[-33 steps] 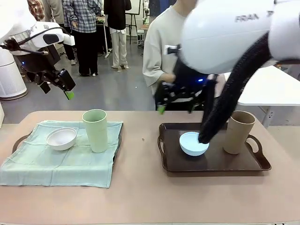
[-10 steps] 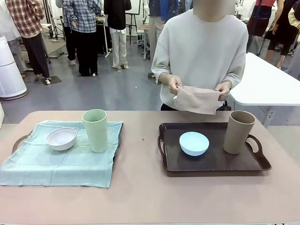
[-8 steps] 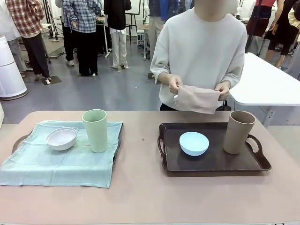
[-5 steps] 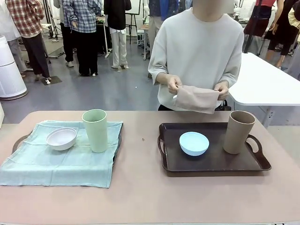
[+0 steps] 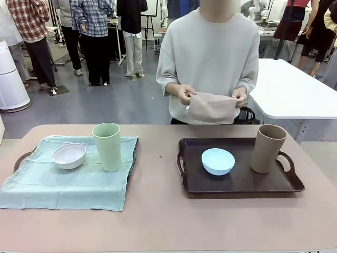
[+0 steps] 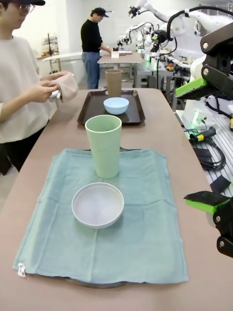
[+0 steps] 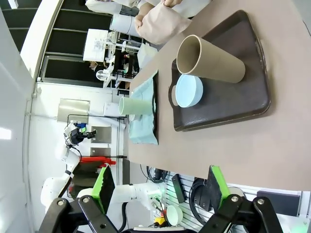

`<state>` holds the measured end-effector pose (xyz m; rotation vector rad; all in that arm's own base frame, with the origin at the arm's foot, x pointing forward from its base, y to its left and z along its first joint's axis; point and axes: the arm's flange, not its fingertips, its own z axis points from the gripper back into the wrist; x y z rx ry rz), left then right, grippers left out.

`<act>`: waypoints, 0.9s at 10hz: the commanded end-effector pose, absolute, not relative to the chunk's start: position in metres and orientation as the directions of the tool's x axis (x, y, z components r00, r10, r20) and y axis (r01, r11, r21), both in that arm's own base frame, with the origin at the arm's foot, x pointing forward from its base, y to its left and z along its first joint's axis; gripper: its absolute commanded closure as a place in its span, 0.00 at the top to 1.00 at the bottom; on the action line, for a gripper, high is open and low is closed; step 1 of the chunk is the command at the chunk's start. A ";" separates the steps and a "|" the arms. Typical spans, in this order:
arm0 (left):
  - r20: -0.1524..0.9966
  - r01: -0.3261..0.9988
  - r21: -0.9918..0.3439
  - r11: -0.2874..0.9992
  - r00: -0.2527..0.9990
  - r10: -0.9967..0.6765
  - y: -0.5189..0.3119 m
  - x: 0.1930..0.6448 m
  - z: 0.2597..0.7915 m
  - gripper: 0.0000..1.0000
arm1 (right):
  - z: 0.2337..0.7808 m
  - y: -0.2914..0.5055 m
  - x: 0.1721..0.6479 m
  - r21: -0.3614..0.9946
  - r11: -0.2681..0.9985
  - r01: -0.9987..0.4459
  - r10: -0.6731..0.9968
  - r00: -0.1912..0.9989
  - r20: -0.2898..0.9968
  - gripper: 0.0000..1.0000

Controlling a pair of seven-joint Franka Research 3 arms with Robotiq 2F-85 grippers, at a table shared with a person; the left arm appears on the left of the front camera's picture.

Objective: Set up a tray with a mat and arrange the tableware.
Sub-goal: Pick up the Picnic Bowl and Reusable plastic cup from the Handle tray in front of the human's position and hold them in the air.

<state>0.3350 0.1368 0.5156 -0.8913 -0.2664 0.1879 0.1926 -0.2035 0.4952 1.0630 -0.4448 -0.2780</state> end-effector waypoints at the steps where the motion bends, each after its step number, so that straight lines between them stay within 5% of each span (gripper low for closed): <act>1: 0.156 -0.044 -0.796 0.604 0.949 0.274 0.137 0.335 0.517 1.00 | 0.496 -0.205 0.194 0.891 0.454 -0.019 -0.422 0.876 0.234 1.00; 9: 0.156 -0.044 -0.796 0.604 0.949 0.274 0.137 0.335 0.517 1.00 | 0.496 -0.205 0.194 0.891 0.454 -0.019 -0.422 0.876 0.234 1.00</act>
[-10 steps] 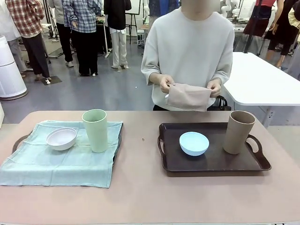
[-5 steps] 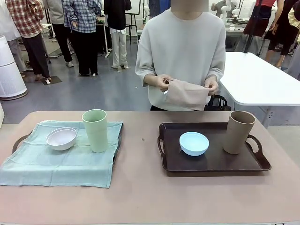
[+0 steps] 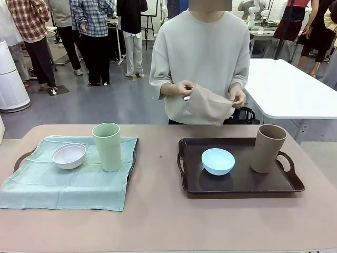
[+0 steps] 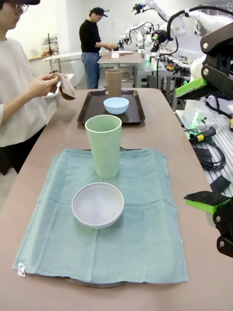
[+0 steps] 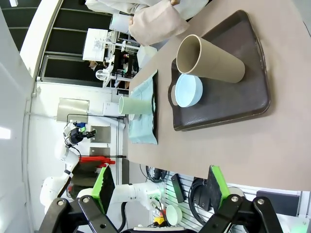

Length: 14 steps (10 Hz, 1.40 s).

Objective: Set up a tray with a mat and arrange the tableware.
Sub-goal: Pick up the Picnic Bowl and Reusable plastic cup from the Handle tray in front of the human's position and hold them in the air.

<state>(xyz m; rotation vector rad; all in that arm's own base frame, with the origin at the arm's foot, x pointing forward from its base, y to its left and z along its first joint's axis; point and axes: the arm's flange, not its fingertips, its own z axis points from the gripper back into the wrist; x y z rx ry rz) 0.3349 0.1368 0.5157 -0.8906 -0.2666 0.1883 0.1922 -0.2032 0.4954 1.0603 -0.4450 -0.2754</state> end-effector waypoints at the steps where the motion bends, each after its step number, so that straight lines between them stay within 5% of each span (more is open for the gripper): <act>1: 0.156 -0.044 -0.796 0.604 0.949 0.274 0.137 0.335 0.517 1.00 | 0.496 -0.205 0.194 0.891 0.454 -0.019 -0.422 0.876 0.234 1.00; 3: 0.151 -0.032 -0.786 0.617 0.958 0.242 0.120 0.342 0.529 1.00 | 0.495 -0.203 0.192 0.884 0.467 0.007 -0.426 0.878 0.218 1.00; 4: 0.108 -0.064 -0.734 0.676 0.972 0.208 0.094 0.358 0.542 1.00 | 0.509 -0.205 0.213 0.736 0.657 -0.163 -0.293 0.844 0.449 1.00; 5: 0.084 -0.078 -0.706 0.704 0.978 0.193 0.073 0.369 0.555 1.00 | 0.517 -0.205 0.228 0.674 0.700 -0.238 -0.193 0.845 0.499 1.00; 8: 0.086 -0.080 -0.615 0.784 0.982 0.168 -0.005 0.387 0.600 1.00 | 0.527 -0.217 0.272 0.555 0.666 -0.498 0.132 0.811 0.570 1.00; 10: 0.104 -0.079 -0.506 0.859 0.983 0.152 -0.072 0.401 0.614 1.00 | 0.523 -0.214 0.291 0.531 0.524 -0.666 0.373 0.740 0.560 1.00; 14: 0.132 -0.027 -0.296 0.955 0.989 0.069 -0.207 0.417 0.615 1.00 | 0.521 -0.203 0.306 0.482 0.416 -0.771 0.556 0.635 0.536 1.00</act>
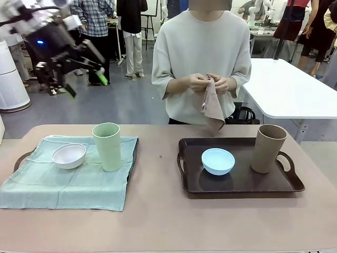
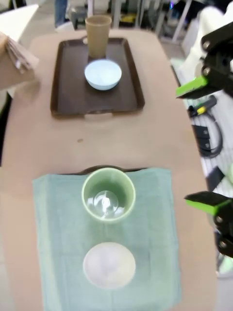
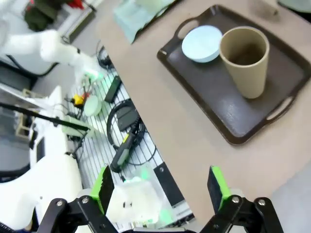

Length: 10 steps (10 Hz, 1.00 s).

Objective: Set up a tray with a mat and arrange the tableware.
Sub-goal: Pick up the Picnic Bowl and Reusable plastic cup from the Handle tray in front of the human's position and hold them in the air.

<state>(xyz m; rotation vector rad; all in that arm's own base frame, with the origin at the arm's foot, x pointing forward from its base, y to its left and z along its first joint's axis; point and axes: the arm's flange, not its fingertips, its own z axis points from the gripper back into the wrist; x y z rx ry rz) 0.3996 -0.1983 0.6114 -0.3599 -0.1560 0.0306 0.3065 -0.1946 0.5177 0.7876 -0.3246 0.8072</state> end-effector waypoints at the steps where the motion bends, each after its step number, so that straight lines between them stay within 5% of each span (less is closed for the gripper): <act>1: 0.124 -0.020 -0.277 0.961 0.991 0.057 -0.233 0.424 0.608 1.00 | 0.519 -0.205 0.308 0.488 0.401 -0.776 0.563 0.628 0.537 1.00; 4: 0.119 -0.039 -0.240 0.970 0.990 0.070 -0.290 0.436 0.574 1.00 | 0.511 -0.203 0.311 0.532 0.352 -0.770 0.559 0.629 0.539 1.00; 10: 0.103 -0.005 -0.262 0.965 0.994 0.033 -0.279 0.427 0.572 1.00 | 0.514 -0.199 0.309 0.519 0.394 -0.758 0.549 0.647 0.529 1.00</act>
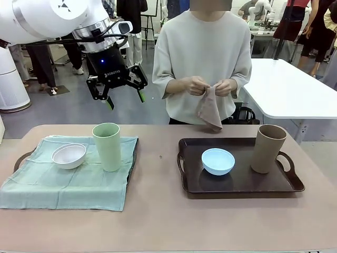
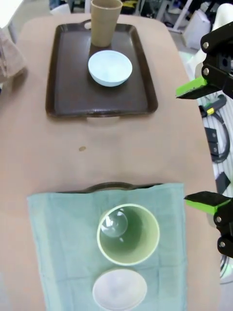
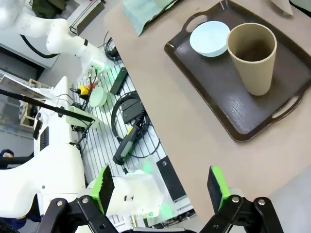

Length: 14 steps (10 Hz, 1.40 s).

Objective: Set up a tray with a mat and arrange the tableware.
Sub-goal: Pick up the Picnic Bowl and Reusable plastic cup from the Handle tray in front of the human's position and hold them in the air.

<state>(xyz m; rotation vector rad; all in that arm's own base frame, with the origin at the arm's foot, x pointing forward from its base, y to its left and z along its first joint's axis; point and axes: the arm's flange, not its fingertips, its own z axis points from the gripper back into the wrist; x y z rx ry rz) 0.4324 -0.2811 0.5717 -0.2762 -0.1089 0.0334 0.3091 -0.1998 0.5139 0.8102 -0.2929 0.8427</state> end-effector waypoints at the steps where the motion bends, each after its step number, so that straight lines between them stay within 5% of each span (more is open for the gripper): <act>1: 0.101 -0.017 -0.273 0.962 0.994 0.047 -0.282 0.433 0.570 1.00 | 0.507 -0.204 0.323 0.420 0.263 -0.868 0.618 0.487 0.618 1.00; 5: 0.131 0.100 -0.173 0.980 0.988 -0.078 -0.395 0.442 0.572 1.00 | 0.471 -0.212 0.363 0.123 0.108 -0.986 0.732 0.163 0.662 1.00; 7: 0.114 0.091 -0.133 0.987 0.991 -0.076 -0.435 0.453 0.553 1.00 | 0.464 -0.193 0.383 0.064 0.109 -0.992 0.736 0.124 0.666 1.00; 11: 0.085 0.082 -0.054 0.995 0.993 -0.077 -0.483 0.462 0.512 1.00 | 0.442 -0.158 0.406 0.036 -0.103 -0.994 0.752 -0.054 0.657 1.00; 12: 0.064 0.088 -0.090 0.992 0.995 -0.083 -0.478 0.460 0.512 1.00 | 0.442 -0.155 0.404 0.050 -0.093 -0.994 0.767 -0.039 0.641 1.00; 13: 0.096 0.101 -0.079 0.992 0.991 -0.093 -0.472 0.453 0.503 1.00 | 0.452 -0.159 0.396 0.117 0.039 -0.992 0.768 0.105 0.632 1.00; 14: 0.096 0.101 -0.079 0.992 0.991 -0.093 -0.472 0.453 0.503 1.00 | 0.448 -0.150 0.406 0.066 -0.075 -0.995 0.753 -0.012 0.658 1.00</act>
